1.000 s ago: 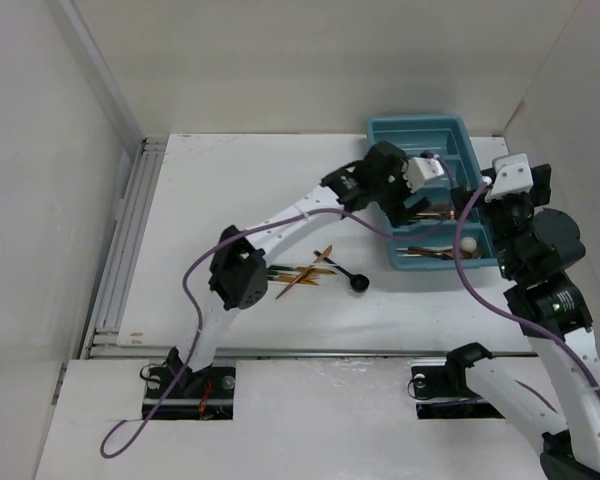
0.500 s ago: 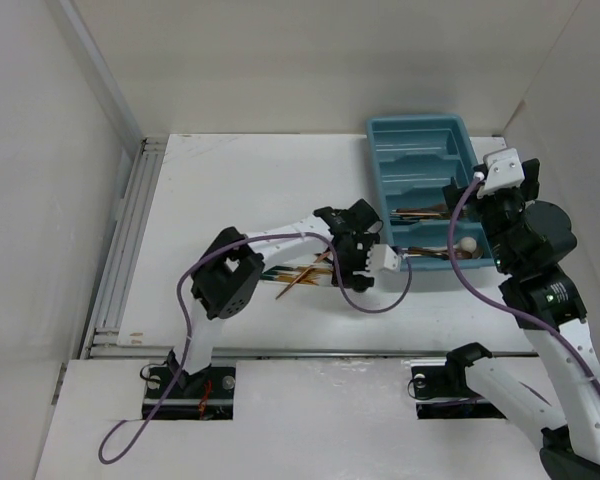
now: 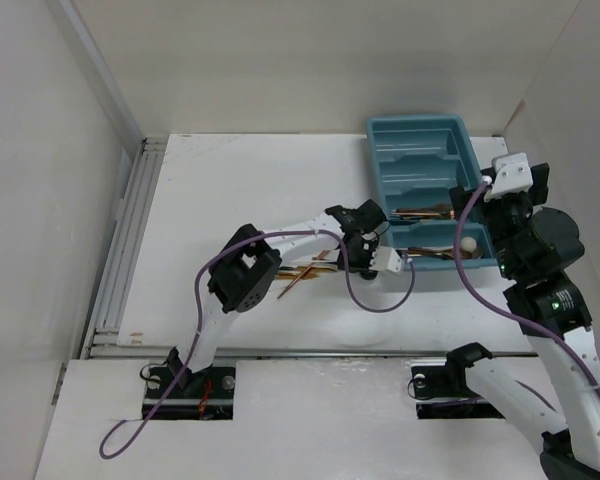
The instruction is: Sort the eating utensils into containers
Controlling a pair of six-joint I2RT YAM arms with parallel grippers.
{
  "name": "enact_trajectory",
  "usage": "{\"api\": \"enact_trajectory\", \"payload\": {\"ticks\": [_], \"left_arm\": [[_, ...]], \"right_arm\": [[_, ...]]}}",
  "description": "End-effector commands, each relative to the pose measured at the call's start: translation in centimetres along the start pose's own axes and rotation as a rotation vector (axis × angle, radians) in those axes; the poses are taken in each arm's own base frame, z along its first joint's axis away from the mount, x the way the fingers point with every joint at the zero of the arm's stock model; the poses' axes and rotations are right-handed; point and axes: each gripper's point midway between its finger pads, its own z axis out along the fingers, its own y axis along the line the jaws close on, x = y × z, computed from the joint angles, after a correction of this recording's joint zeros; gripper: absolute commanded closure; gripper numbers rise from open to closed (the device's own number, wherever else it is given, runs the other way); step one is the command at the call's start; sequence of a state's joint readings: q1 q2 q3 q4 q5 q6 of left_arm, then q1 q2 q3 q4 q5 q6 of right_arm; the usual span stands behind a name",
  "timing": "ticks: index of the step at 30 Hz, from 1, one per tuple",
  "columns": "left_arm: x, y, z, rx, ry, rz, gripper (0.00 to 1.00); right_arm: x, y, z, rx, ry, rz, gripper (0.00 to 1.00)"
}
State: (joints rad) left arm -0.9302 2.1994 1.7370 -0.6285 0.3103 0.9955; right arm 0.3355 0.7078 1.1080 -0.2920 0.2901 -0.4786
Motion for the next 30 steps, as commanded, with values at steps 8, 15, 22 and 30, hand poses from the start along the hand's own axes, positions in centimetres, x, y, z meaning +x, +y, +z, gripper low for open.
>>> {"api": "enact_trajectory", "payload": {"ticks": [8,15,22,30], "left_arm": [[-1.2,0.4,-3.2,0.048,-0.005,0.005,1.00],[-3.3,3.6,-7.6,-0.032,-0.127,-0.092,1.00],[-4.9,4.3,-12.3,-0.008,-0.342,-0.123,1.00],[-8.3,8.5,-20.1,-0.111,-0.574,-0.179,1.00]], "right_arm": [[-0.8,-0.5,0.4,0.025,-0.024,-0.015,0.01],[-0.8,-0.5,0.4,0.025,-0.024,-0.015,0.01],[-0.8,-0.5,0.4,0.025,-0.024,-0.015,0.01],[-0.8,-0.5,0.4,0.025,-0.024,-0.024,0.01]]}}
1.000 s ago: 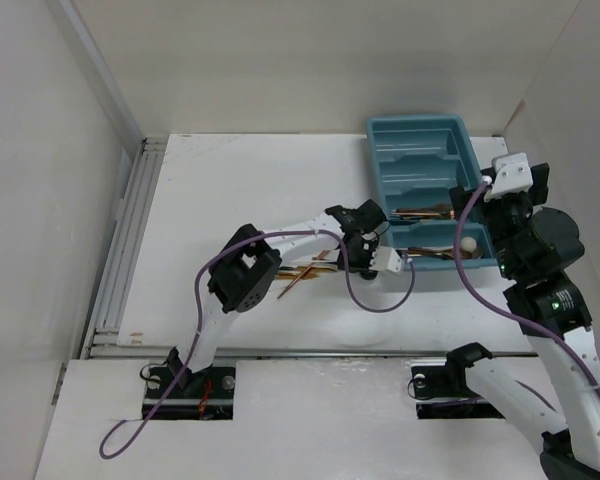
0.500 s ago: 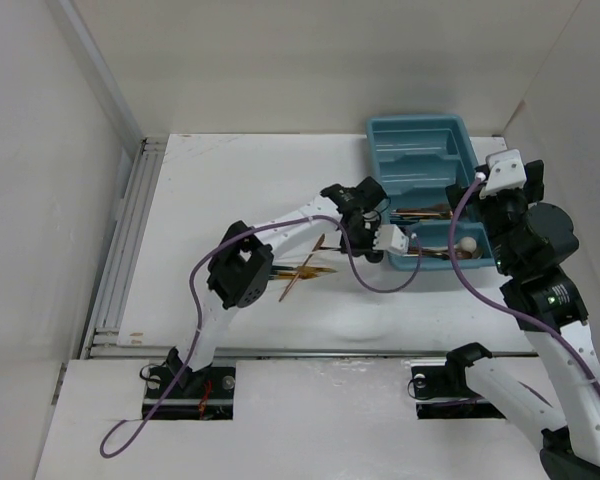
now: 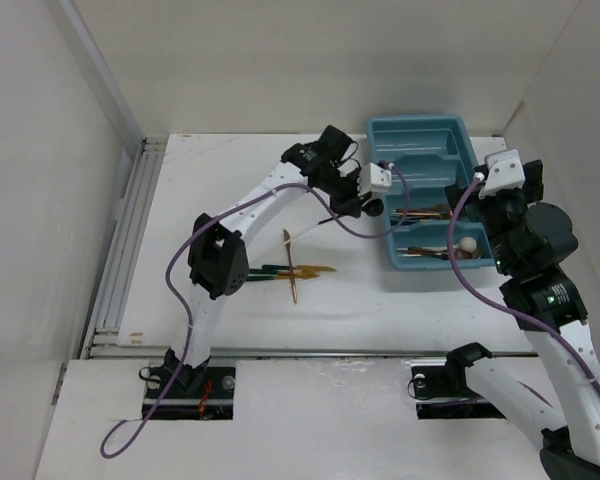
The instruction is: Sort the eating utensils into containers
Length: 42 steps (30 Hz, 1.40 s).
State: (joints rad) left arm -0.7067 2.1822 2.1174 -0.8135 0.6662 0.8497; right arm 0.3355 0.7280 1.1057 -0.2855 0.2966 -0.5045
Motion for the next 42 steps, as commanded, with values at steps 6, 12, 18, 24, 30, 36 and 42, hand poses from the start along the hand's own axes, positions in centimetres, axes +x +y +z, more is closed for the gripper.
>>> {"api": "enact_trajectory", "payload": {"ticks": [6,12,18,24,30,36,42], "left_arm": [[-12.7,1.9,-6.8,-0.126,-0.383,-0.058,1.00],[-17.2,2.4,-3.6,-0.209,-0.462,-0.080,1.00],[-19.7,-0.4,3.3,-0.096,-0.528,-0.090,1.00],[-18.4,0.3,8.9,-0.121,-0.538,-0.157,0.64],[-17.8,3.8,6.9,-0.309,-0.496,-0.230,0.00],[-15.9,9.0,-2.9,-0.629,-0.435,-0.329,0.00],[2.5,9.8,-6.4,-0.730,0.013,-0.480,0.00]], "right_arm": [[-1.5,-0.7,-0.1,0.023,-0.052,0.009,0.01],[-1.6,-1.1,-0.7,0.036,-0.057,0.013,0.01],[-1.5,-1.4,-1.4,0.044,-0.054,0.023,0.01],[-1.1,-1.9,-2.1,0.059,-0.036,0.021,0.01],[-1.3,-2.3,-2.5,0.071,-0.038,0.014,0.01],[-1.0,-1.6,-1.9,0.050,-0.041,0.011,0.01],[-0.9,-0.6,-1.0,0.021,-0.052,0.018,0.01]]}}
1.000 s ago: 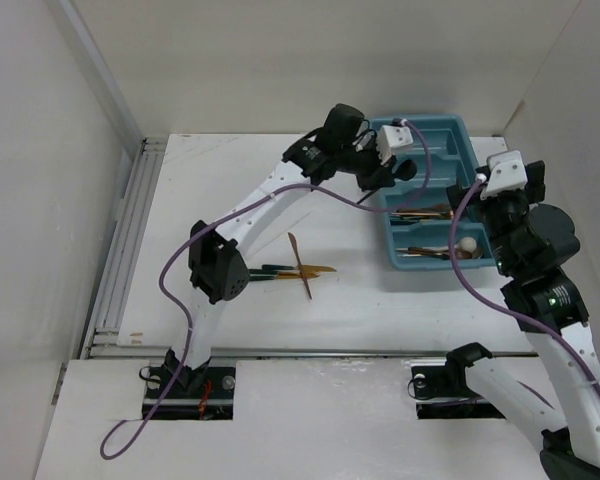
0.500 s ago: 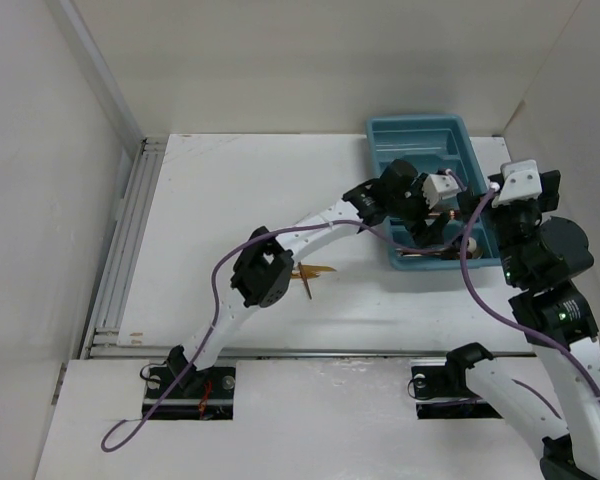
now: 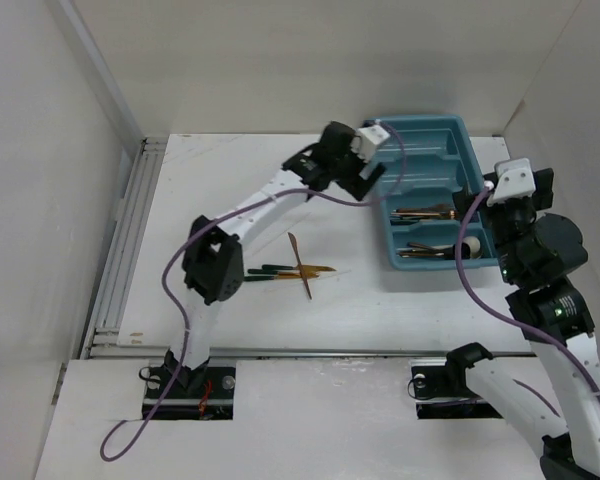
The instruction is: Sort the eating utensils into containers
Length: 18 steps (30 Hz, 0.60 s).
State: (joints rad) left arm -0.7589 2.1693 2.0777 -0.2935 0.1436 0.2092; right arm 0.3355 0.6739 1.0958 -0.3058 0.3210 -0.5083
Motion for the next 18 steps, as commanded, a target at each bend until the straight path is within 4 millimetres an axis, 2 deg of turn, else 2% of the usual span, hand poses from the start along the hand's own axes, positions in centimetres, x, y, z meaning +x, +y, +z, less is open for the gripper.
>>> {"api": "enact_trajectory", "payload": {"ticks": [1,2,5,6,9,14,16,18], "left_arm": [[7.5,6.9,-5.1,-0.152,0.232,0.019,0.00],[11.7,8.1,-6.8,-0.154,0.314,-0.001,0.00],[16.4,8.8,-9.0,-0.123,0.398,0.031,0.02],[18.6,8.3,-9.7,-0.101,0.434,0.031,0.02],[22.0,7.8,-10.0,-0.089,0.500,0.050,0.03],[26.9,10.3,-9.8,-0.226,0.646,0.009,0.15],[28.3,11.8,-9.7,-0.253,0.677,-0.014,0.22],[28.8,12.2,-9.8,-0.265,0.691,-0.019,0.28]], "right_arm": [[-1.0,0.8,0.9,-0.025,-0.046,0.014,0.01],[-0.7,1.1,1.2,-0.030,-0.037,0.020,0.01],[-0.9,1.5,1.6,-0.047,-0.044,0.019,0.01],[-1.3,1.6,1.9,-0.052,-0.054,0.021,0.01],[-1.4,2.1,2.5,-0.068,-0.054,0.019,0.01],[-2.0,2.1,2.7,-0.074,-0.065,0.030,0.01],[-2.0,2.1,2.7,-0.075,-0.065,0.039,0.01],[-1.9,1.8,2.4,-0.063,-0.058,0.039,0.01]]}}
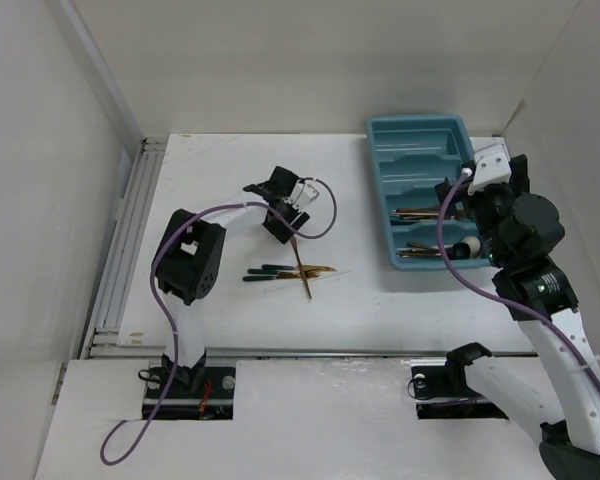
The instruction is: Sort the eating utensils into containers
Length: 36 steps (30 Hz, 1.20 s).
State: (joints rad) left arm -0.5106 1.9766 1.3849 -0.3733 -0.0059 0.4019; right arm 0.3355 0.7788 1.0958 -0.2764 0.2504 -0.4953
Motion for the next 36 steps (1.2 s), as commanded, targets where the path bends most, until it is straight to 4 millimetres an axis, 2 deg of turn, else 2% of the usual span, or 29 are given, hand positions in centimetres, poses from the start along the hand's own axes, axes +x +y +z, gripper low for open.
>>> {"api": "enact_trajectory", "payload": {"ticks": [1,4,5,6,7,8,11,13,15,16,17,18,19,20,21,22,23,24,25,26,28,29,30,31,32,33,35,36], "left_arm": [[2.1,2.5,1.7,-0.080,0.076,-0.020,0.40],[3.1,1.8,2.3,-0.037,0.119,0.005,0.58],[3.9,1.2,2.9,-0.007,0.155,0.018,0.71],[3.8,1.0,3.0,0.009,0.158,0.017,0.79],[3.4,0.6,2.9,0.038,0.145,0.015,0.94],[3.3,0.2,3.1,0.060,0.147,0.014,1.00],[1.6,-0.8,2.8,0.132,0.107,-0.009,1.00],[-0.4,0.8,2.0,0.126,0.052,-0.085,1.00],[-3.7,2.1,-0.1,0.149,-0.050,-0.155,1.00],[-7.4,4.4,-3.2,0.132,-0.162,-0.229,1.00],[-9.9,4.7,-5.3,0.170,-0.247,-0.258,1.00],[-12.1,5.4,-7.4,0.184,-0.322,-0.279,1.00],[-16.0,6.6,-12.0,0.176,-0.466,-0.276,1.00],[-17.9,6.7,-14.5,0.194,-0.543,-0.316,1.00],[-19.6,6.6,-17.0,0.224,-0.624,-0.323,1.00],[-20.9,6.7,-19.3,0.236,-0.696,-0.338,1.00],[-22.8,7.2,-23.0,0.227,-0.817,-0.335,1.00],[-23.8,6.7,-24.7,0.240,-0.863,-0.343,1.00],[-24.5,6.4,-25.5,0.253,-0.885,-0.376,1.00],[-25.2,6.1,-27.4,0.260,-0.923,-0.373,1.00],[-25.8,5.5,-28.1,0.283,-0.939,-0.391,1.00],[-26.2,5.3,-28.6,0.310,-0.961,-0.409,1.00],[-26.6,4.5,-29.1,0.333,-0.968,-0.404,1.00],[-26.7,4.6,-29.3,0.331,-0.977,-0.401,1.00],[-27.1,4.1,-30.0,0.343,-0.989,-0.399,1.00],[-27.5,3.5,-30.8,0.352,-1.006,-0.385,1.00],[-27.9,3.0,-31.3,0.348,-1.019,-0.367,1.00],[-28.0,3.0,-30.8,0.349,-1.010,-0.369,1.00]], "right_arm": [[-2.8,-1.2,-0.7,0.033,-0.092,0.044,0.01],[-2.7,-1.5,-1.0,0.041,-0.088,0.044,0.01],[-2.7,-1.5,-1.0,0.041,-0.088,0.044,0.01],[-2.7,-1.5,-1.0,0.041,-0.088,0.044,0.01],[-3.0,-1.8,-1.2,0.055,-0.091,0.047,0.01],[-3.0,-1.8,-1.2,0.055,-0.091,0.047,0.01],[-2.8,-1.6,-0.8,0.050,-0.080,0.044,0.01],[-2.6,-1.2,-0.4,0.035,-0.076,0.041,0.01],[-2.6,0.2,0.4,-0.028,-0.080,0.032,0.01],[-2.2,1.3,1.5,-0.068,-0.068,0.025,0.01],[-2.1,3.3,2.3,-0.156,-0.078,0.028,0.01],[-2.3,4.4,3.1,-0.205,-0.082,0.025,0.01],[-1.5,6.3,4.9,-0.264,-0.043,0.070,0.01],[-1.8,7.2,5.5,-0.303,-0.041,0.103,0.01],[-2.9,8.9,5.9,-0.391,-0.084,0.139,0.01],[-4.9,9.6,6.6,-0.424,-0.168,0.175,0.01],[-5.2,11.4,7.6,-0.492,-0.186,0.241,0.01],[-7.0,13.1,7.3,-0.601,-0.257,0.276,0.01],[-9.5,13.1,7.8,-0.626,-0.352,0.311,0.01],[-9.0,14.7,9.2,-0.678,-0.323,0.383,0.01],[-10.6,15.8,10.0,-0.722,-0.354,0.417,0.01],[-10.1,16.9,11.1,-0.735,-0.348,0.437,0.01],[-10.4,17.4,11.3,-0.756,-0.352,0.482,0.01],[-10.9,17.6,11.4,-0.774,-0.376,0.507,0.01],[-11.8,17.5,11.4,-0.776,-0.443,0.525,0.01],[-11.8,18.2,11.8,-0.801,-0.441,0.578,0.01],[-11.8,19.4,11.9,-0.847,-0.451,0.599,0.01],[-12.3,19.2,12.2,-0.844,-0.468,0.596,0.01]]}}
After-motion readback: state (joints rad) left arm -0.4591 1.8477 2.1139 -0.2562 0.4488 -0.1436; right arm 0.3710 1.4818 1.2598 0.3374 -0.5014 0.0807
